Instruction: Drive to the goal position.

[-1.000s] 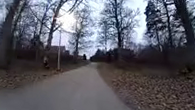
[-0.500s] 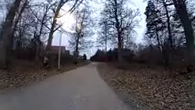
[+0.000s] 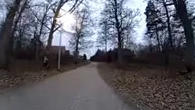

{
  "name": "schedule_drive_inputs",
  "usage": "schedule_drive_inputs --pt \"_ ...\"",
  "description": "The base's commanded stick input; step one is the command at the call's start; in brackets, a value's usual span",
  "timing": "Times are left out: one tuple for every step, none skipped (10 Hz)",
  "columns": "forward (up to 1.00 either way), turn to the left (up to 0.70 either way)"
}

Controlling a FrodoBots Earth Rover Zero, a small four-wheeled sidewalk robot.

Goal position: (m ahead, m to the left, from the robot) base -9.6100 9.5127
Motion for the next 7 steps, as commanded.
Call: schedule_drive_inputs --pt "0.0 -0.7" --pt "0.0 -0.7" --pt "0.0 -0.7" --pt "0.0 -0.7" --pt "0.0 -0.7" --pt "0.0 -0.7" --pt "0.0 -0.7"
